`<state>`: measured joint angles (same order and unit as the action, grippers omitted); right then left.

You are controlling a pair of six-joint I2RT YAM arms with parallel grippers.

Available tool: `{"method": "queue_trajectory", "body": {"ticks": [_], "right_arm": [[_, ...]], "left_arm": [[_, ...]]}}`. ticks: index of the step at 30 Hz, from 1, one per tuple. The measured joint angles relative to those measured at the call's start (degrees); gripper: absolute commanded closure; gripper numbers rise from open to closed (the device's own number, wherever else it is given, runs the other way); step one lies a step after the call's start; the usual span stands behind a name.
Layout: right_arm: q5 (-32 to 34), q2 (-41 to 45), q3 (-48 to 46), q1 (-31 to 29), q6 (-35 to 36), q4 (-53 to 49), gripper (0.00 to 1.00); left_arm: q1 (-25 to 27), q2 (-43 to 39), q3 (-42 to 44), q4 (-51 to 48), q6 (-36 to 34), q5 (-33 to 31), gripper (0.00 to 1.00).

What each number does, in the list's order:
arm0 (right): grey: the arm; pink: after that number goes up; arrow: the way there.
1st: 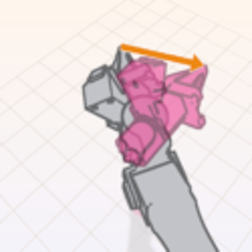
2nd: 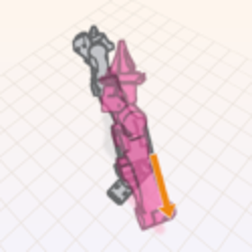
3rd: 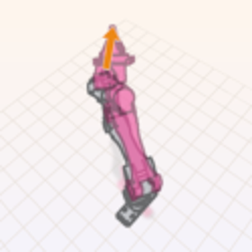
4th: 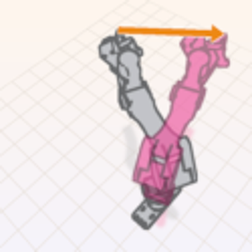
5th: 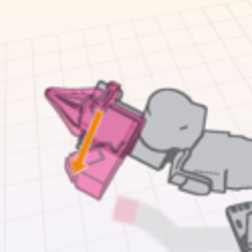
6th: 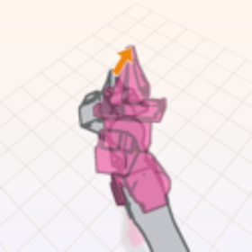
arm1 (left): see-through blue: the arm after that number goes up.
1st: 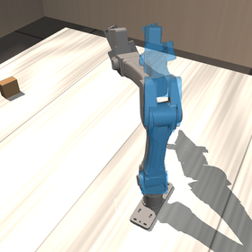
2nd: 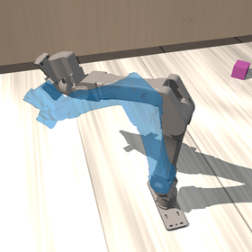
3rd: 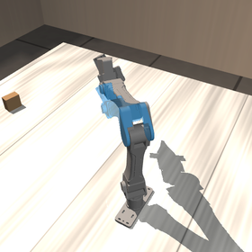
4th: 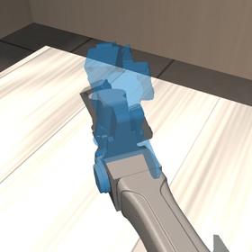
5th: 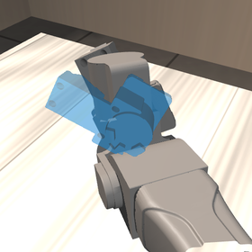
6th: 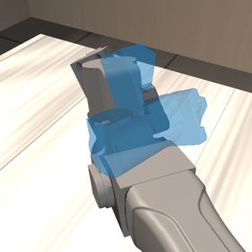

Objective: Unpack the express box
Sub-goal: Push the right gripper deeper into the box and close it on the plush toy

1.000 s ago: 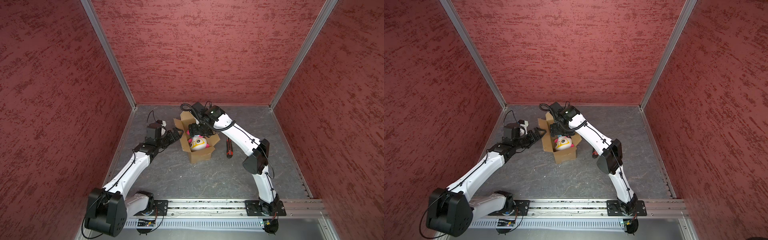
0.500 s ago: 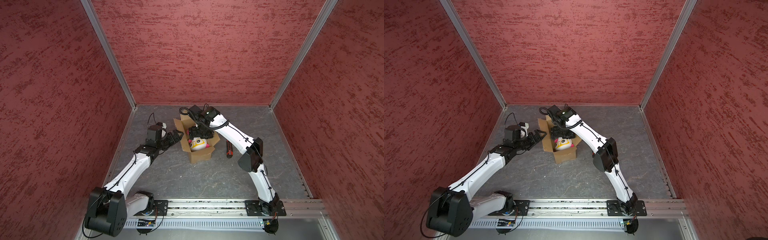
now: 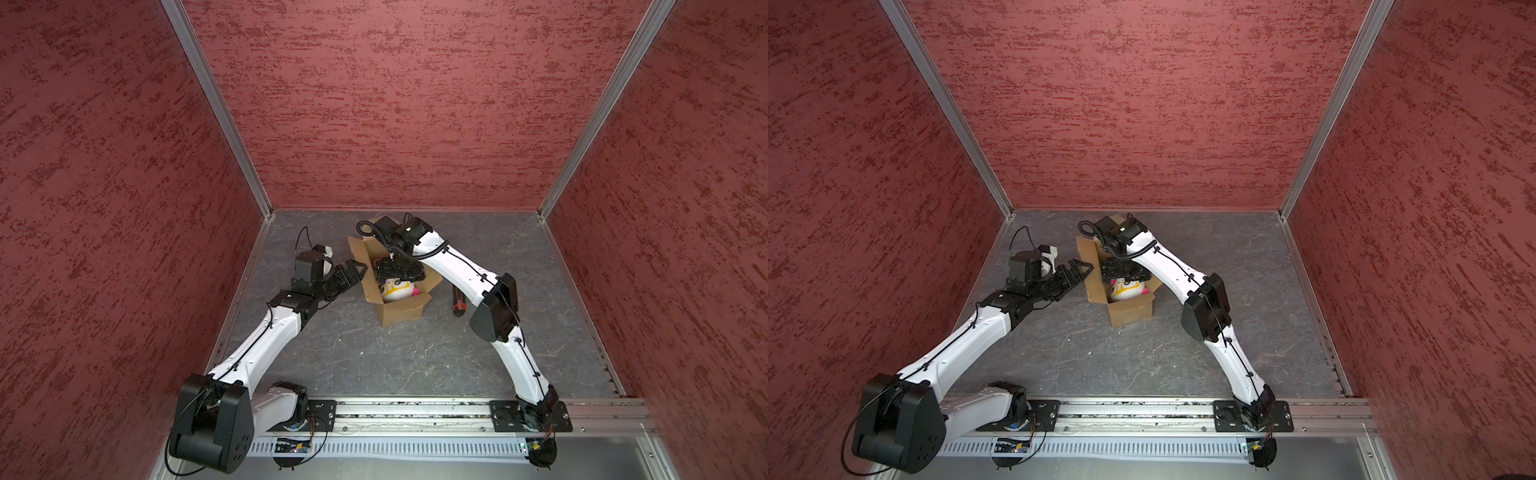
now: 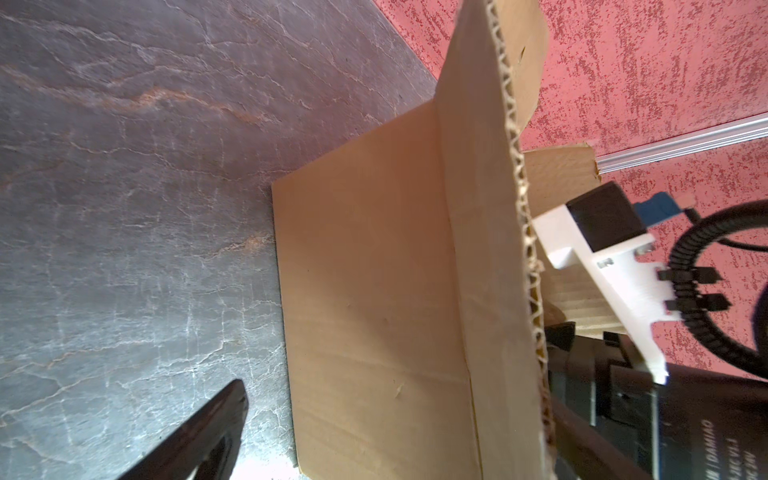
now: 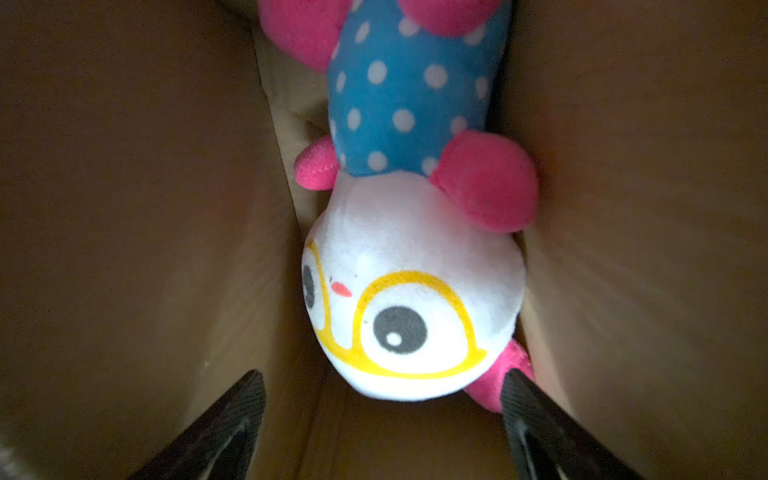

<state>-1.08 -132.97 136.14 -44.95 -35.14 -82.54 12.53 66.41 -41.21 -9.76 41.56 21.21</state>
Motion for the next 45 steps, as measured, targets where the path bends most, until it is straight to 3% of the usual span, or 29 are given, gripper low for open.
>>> {"method": "queue_trajectory", "body": {"ticks": [11,25,45], "right_arm": [[0.3,-1.8,0.0,0.0,0.0,1.4,0.09],[0.8,-5.0,0.0,0.0,0.0,2.1,0.23],[1.3,-7.6,0.0,0.3,-0.1,2.2,0.24]], "left_arm": [[0.0,0.9,0.0,0.3,0.0,0.9,0.0],[0.0,1.9,0.0,0.3,0.0,1.2,0.0],[0.0,2.9,-0.4,0.3,0.0,1.8,0.0]]}}
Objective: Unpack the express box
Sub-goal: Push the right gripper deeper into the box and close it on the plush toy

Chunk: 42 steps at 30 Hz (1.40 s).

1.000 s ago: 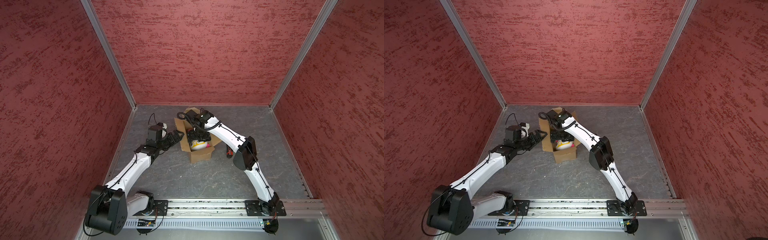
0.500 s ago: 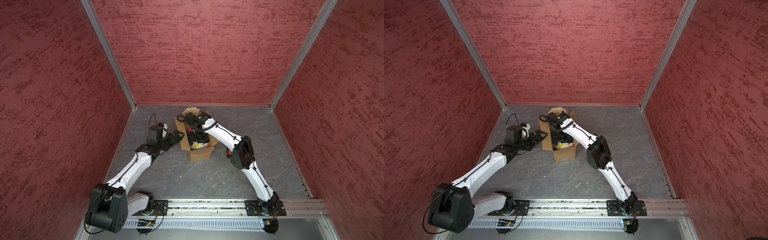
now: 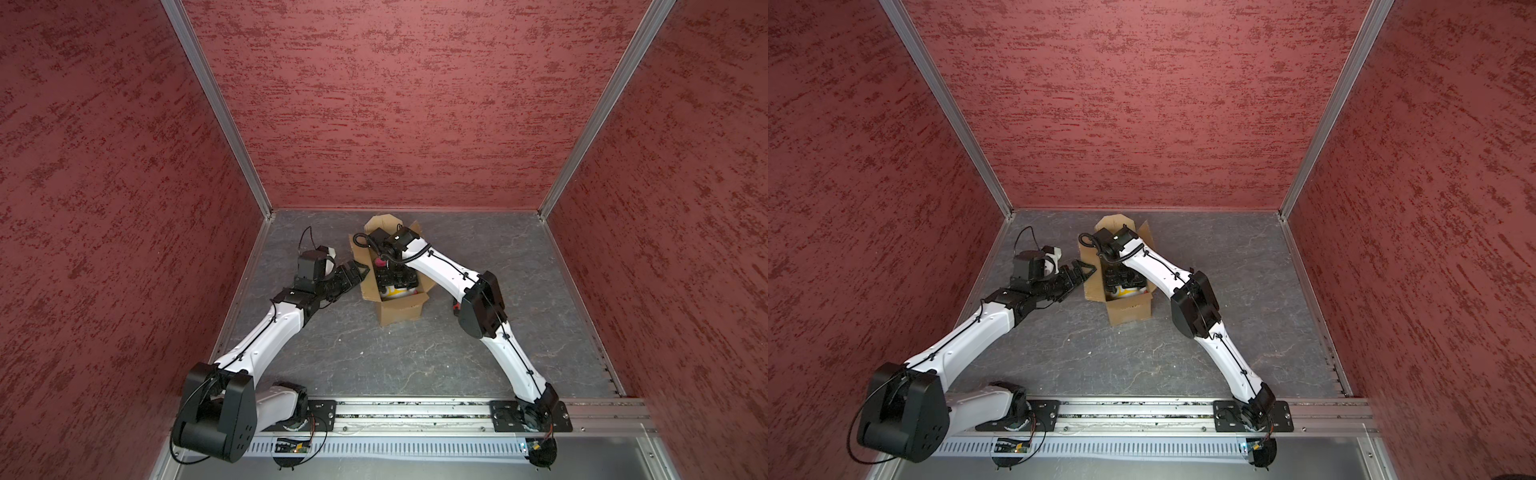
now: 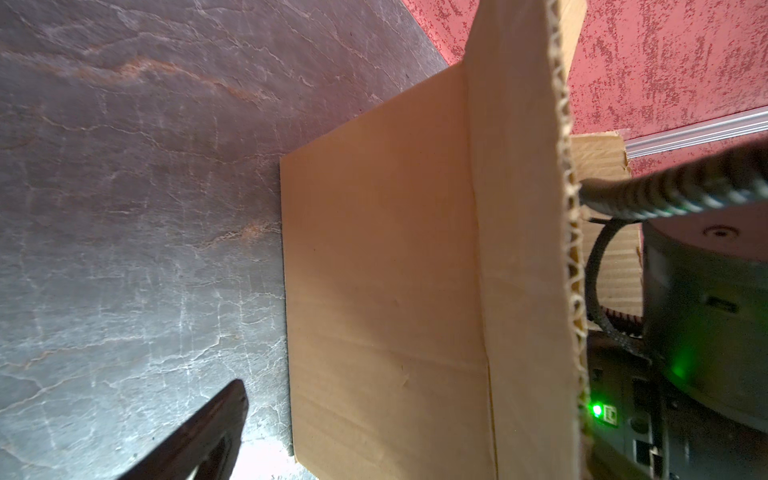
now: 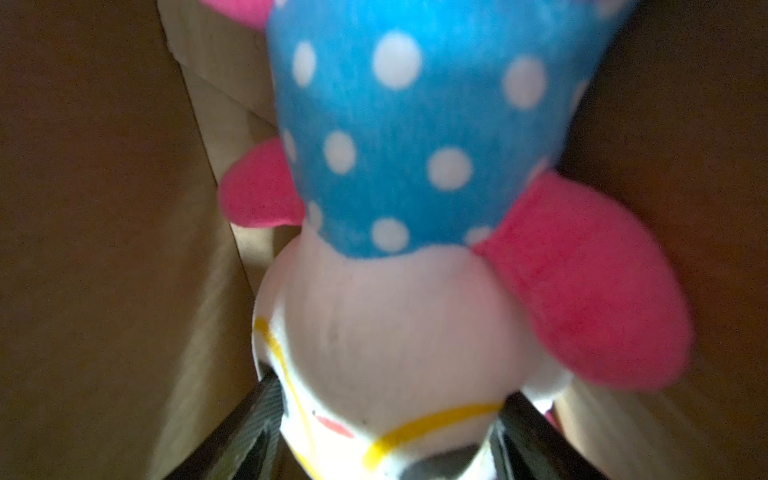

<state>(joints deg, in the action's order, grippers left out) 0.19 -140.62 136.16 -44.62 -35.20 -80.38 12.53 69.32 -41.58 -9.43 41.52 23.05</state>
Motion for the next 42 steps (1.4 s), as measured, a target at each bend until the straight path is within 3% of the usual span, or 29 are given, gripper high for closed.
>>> {"method": "queue_trajectory", "body": {"ticks": [34,39,42], "right_arm": [[-3.0,-3.1,-0.3,1.0,0.0,1.6,0.26],[-4.1,-3.1,-0.9,1.0,0.0,2.1,0.3],[-4.7,-3.1,-1.2,1.2,0.1,2.3,0.37]], "left_arm": [[0.2,2.4,-1.2,0.0,-0.4,0.8,0.0],[0.4,2.8,-1.6,0.0,-0.9,0.8,0.0],[0.4,2.8,-1.7,0.0,-0.9,0.8,0.0]]}}
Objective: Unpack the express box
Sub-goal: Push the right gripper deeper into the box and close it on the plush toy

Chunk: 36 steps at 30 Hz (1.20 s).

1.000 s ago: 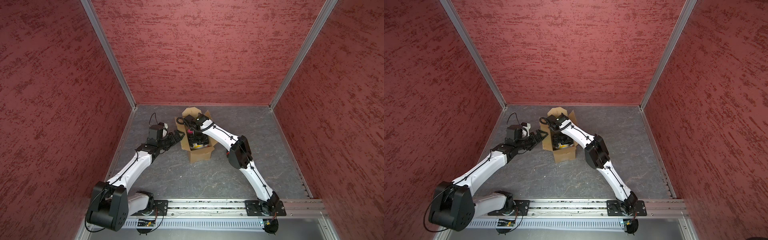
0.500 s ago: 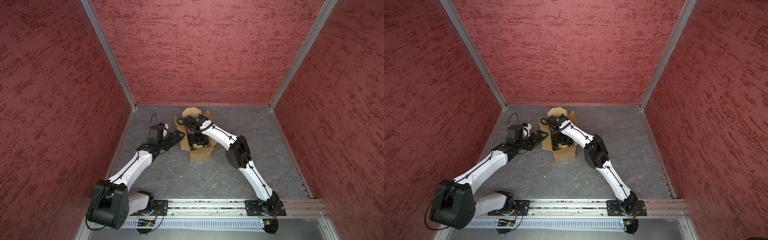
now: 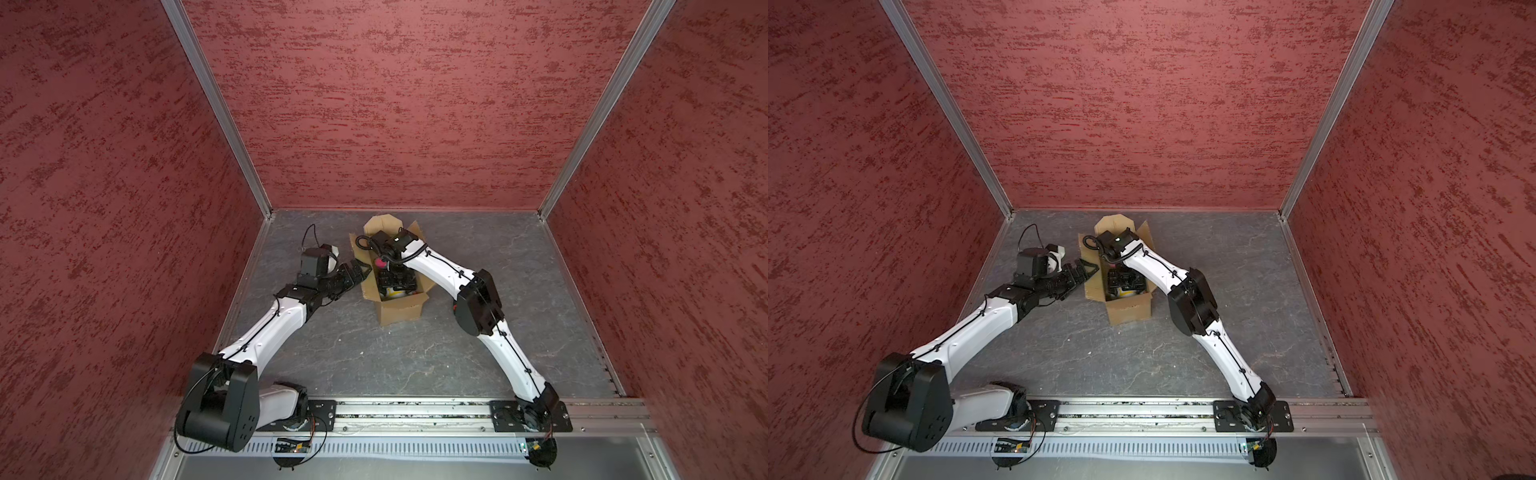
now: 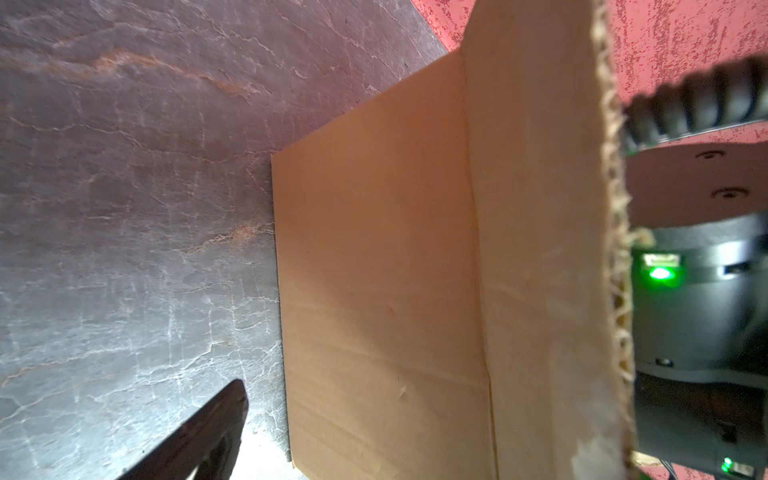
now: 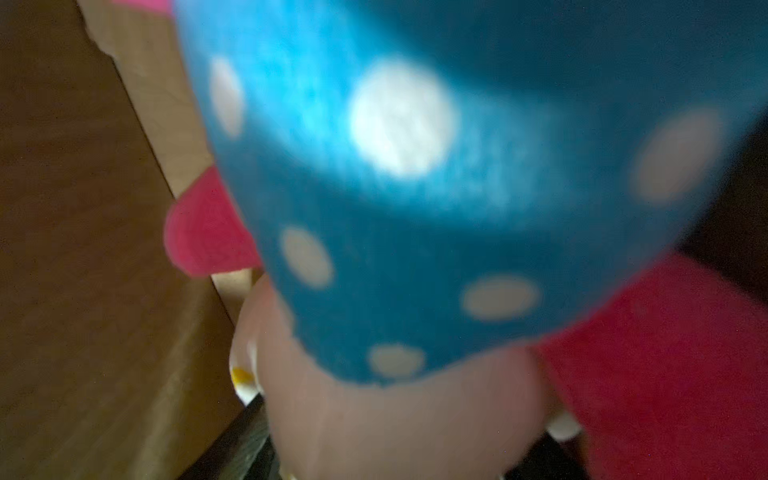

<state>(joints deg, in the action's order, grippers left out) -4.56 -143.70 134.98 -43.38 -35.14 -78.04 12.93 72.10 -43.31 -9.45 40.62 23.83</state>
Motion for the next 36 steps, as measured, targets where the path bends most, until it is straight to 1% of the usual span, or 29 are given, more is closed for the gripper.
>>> {"method": "queue_trajectory", "body": {"ticks": [4,7,9,12,20,36], "right_arm": [[-0.8,0.0,-0.5,0.2,0.0,0.5,0.53],[-1.3,0.4,-1.2,0.3,0.2,1.2,0.63],[-1.7,0.9,-2.0,0.3,0.5,2.0,0.68],[-2.1,2.0,-3.8,0.3,0.6,3.6,0.73],[-2.1,4.4,-7.5,0.3,0.8,6.7,0.77],[-0.4,7.0,-9.1,0.2,0.8,8.1,0.79]], "left_arm": [[0.0,0.0,0.0,0.0,0.0,0.0,0.0],[0.0,0.0,-0.2,-0.1,0.0,0.0,0.0],[0.0,0.1,-0.2,-0.1,-0.1,0.0,0.0],[0.0,0.8,-0.4,-0.1,0.0,0.1,0.0],[-0.1,1.7,-0.4,0.1,0.0,0.5,0.0],[-0.1,2.3,-0.4,0.8,0.0,1.4,0.0]]}}
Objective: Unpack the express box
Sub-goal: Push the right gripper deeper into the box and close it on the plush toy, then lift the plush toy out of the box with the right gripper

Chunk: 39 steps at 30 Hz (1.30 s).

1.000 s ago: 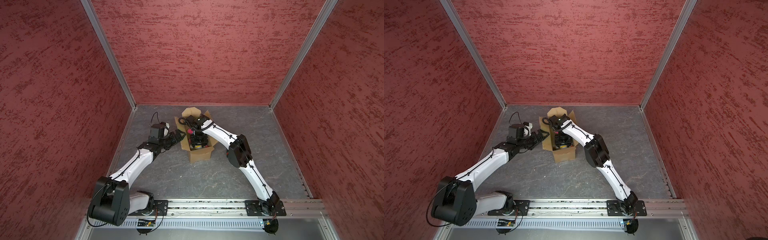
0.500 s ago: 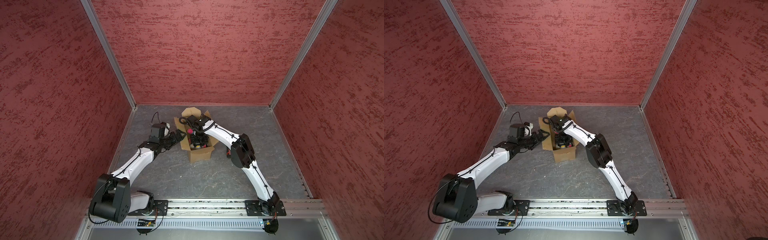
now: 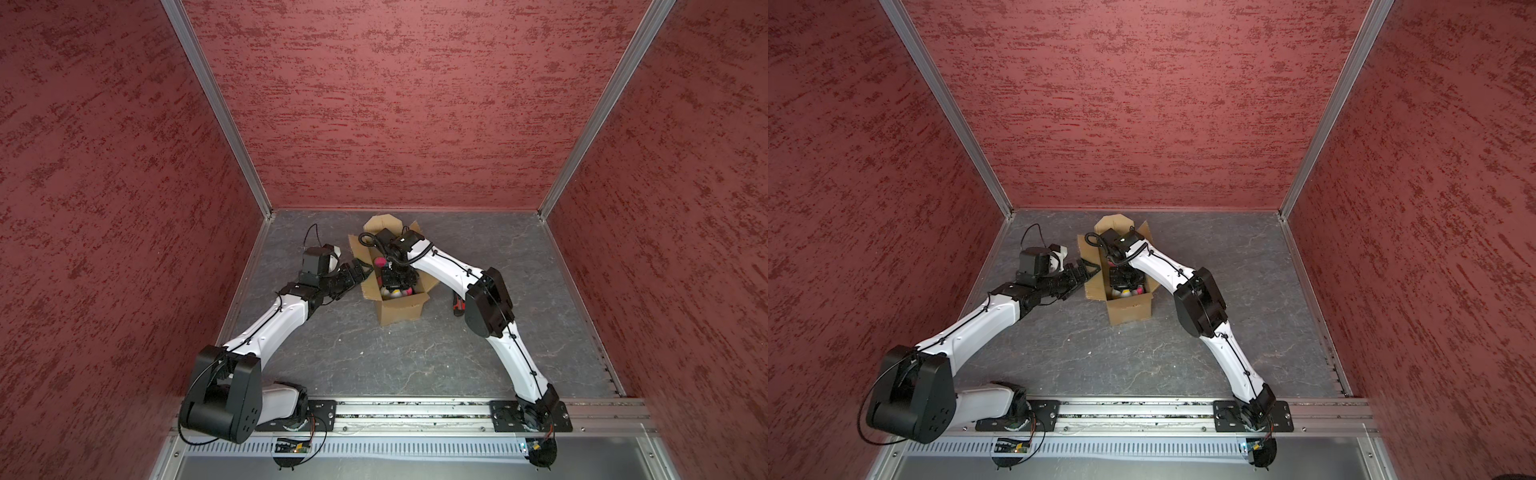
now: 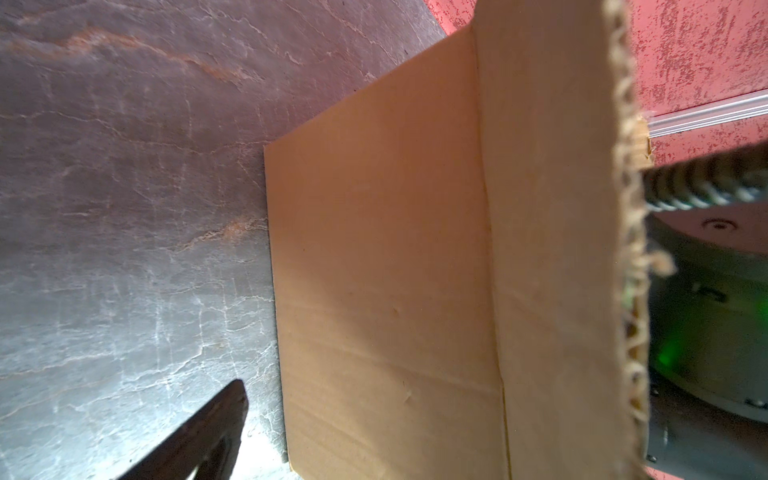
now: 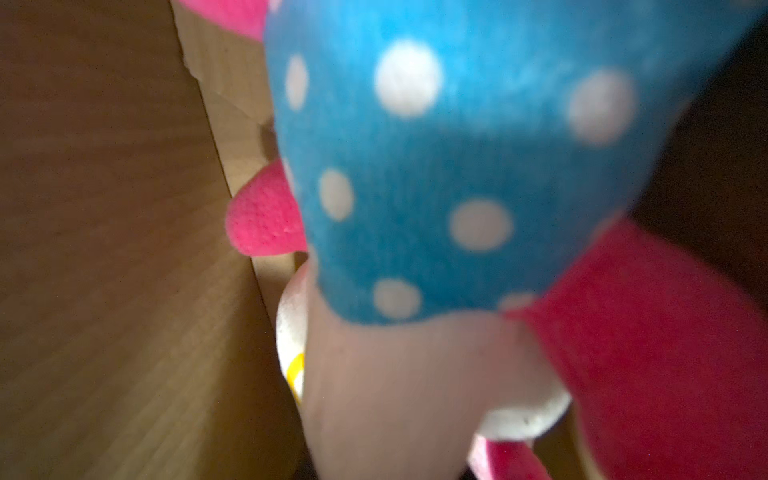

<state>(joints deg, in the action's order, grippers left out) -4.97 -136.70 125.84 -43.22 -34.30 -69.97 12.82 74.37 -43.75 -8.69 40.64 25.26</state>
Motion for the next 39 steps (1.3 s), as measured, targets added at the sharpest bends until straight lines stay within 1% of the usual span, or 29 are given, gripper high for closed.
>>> {"method": "queue_trajectory", "body": {"ticks": [18,39], "right_arm": [[4.2,1.2,0.7,-1.2,-0.2,-0.9,0.81],[6.4,6.9,1.3,-1.4,-0.7,-1.5,0.82]], "left_arm": [[0.0,-0.4,0.0,-0.1,0.0,-0.7,0.0],[0.8,-0.5,0.8,0.2,0.0,-1.7,0.0]]}}
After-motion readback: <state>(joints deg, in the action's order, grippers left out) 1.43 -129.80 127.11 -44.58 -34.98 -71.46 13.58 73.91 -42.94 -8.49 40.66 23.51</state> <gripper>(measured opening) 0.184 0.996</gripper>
